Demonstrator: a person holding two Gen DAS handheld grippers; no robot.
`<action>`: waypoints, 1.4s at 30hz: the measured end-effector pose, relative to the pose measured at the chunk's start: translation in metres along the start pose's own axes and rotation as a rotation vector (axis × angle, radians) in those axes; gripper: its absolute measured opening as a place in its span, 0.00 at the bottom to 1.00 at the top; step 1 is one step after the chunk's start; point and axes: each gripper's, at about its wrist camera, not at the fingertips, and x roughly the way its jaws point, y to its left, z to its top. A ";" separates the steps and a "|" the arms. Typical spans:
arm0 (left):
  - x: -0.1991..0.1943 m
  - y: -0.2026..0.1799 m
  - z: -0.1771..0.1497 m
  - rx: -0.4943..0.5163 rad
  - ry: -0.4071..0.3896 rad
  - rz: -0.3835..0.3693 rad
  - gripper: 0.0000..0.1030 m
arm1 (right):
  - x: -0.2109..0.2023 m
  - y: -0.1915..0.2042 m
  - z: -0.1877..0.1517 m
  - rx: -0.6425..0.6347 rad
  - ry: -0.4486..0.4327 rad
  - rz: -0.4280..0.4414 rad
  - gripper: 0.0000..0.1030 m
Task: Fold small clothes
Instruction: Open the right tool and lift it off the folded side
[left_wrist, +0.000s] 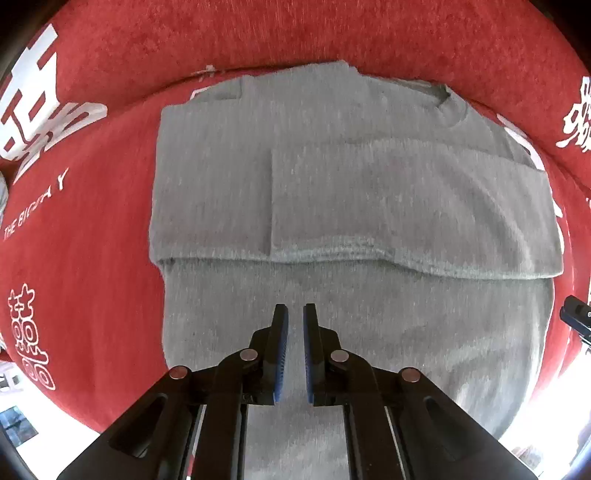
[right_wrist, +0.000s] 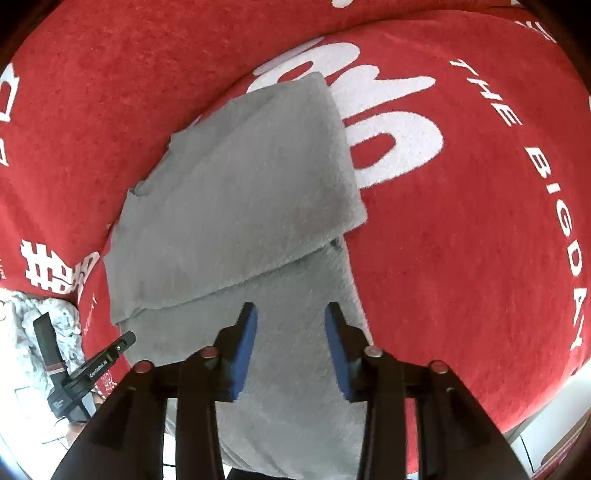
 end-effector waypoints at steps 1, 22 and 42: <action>0.000 -0.002 -0.003 0.000 0.003 0.000 0.08 | 0.000 0.002 -0.002 -0.003 0.003 0.001 0.42; -0.008 -0.022 -0.013 0.027 0.006 0.074 1.00 | 0.007 0.011 -0.012 -0.034 0.046 0.042 0.66; -0.016 -0.067 -0.026 -0.019 0.032 0.126 1.00 | 0.001 0.001 -0.001 -0.150 0.104 0.131 0.85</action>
